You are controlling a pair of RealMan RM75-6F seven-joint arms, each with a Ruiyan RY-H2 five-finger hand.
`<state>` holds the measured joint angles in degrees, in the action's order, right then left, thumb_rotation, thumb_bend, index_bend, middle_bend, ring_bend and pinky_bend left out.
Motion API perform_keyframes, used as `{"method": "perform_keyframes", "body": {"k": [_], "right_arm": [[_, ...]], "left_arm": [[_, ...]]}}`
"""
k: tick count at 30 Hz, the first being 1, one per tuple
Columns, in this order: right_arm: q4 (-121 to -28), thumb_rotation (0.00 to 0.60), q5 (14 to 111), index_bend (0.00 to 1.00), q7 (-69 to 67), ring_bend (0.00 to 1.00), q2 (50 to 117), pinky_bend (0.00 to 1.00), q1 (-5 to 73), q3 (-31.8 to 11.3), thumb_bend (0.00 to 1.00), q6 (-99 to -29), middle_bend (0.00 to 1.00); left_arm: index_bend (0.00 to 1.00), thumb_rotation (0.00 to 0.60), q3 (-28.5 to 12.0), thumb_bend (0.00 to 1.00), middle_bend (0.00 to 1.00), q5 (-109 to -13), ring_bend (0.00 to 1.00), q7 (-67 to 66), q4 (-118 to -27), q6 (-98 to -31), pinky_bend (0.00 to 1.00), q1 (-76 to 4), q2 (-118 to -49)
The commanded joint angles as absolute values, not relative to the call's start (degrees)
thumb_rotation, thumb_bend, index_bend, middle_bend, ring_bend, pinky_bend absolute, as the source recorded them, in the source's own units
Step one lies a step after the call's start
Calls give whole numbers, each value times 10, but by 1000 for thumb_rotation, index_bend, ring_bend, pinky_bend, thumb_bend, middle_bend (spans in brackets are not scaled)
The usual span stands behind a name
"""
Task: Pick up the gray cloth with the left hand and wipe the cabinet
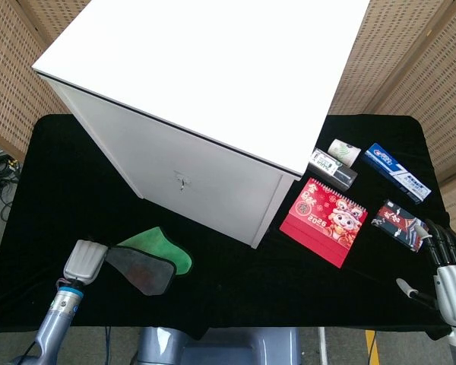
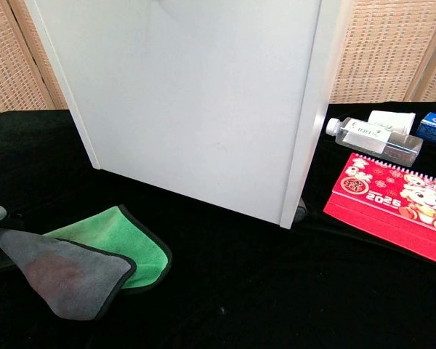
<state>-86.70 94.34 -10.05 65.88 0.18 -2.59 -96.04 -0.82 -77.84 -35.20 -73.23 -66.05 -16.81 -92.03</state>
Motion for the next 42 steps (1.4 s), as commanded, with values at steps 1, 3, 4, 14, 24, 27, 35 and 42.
{"method": "perform_keyframes", "body": {"k": [1,3,4,14,24,27,35,42], "right_arm": [[-867,600,942,94,-102,0,659,0,1,-27,106,-961,0],[-867,600,941,94,-103,0,659,0,1,-27,106,-961,0],[-867,600,941,94,-104,0,659,0,1,-27,106,-961,0],[-868,600,942,94,-103,0,659,0,0,-28,106,-964,0],[-869,600,939,94,-105,0,659,0,-1,-30,106,-966,0],[-868,600,940,94,-105,0,661,0,-1,-30,106,-966,0],[-868,600,941,94,-99,0,663,0,0,-30,106,-965,0],[-867,600,940,95,-100,0,663,0,1,-30,106,-963,0]], "left_arm": [[628,600,0,869,737,-834,672,-334,-716,-710,579,-170,-923],[686,600,9,876,737,-880,673,-325,-712,-744,579,-175,-914],[692,600,13,876,737,-903,673,-324,-712,-761,579,-178,-907],[726,600,14,875,738,-1112,673,-377,-765,-895,579,-230,-796],[750,600,-9,875,738,-1215,673,-447,-786,-905,579,-276,-719],[750,600,-20,875,738,-1232,673,-443,-783,-916,579,-286,-711],[753,600,-36,874,738,-1274,673,-433,-769,-921,579,-319,-707],[754,600,-60,874,738,-1283,673,-430,-788,-913,579,-345,-695]]}}
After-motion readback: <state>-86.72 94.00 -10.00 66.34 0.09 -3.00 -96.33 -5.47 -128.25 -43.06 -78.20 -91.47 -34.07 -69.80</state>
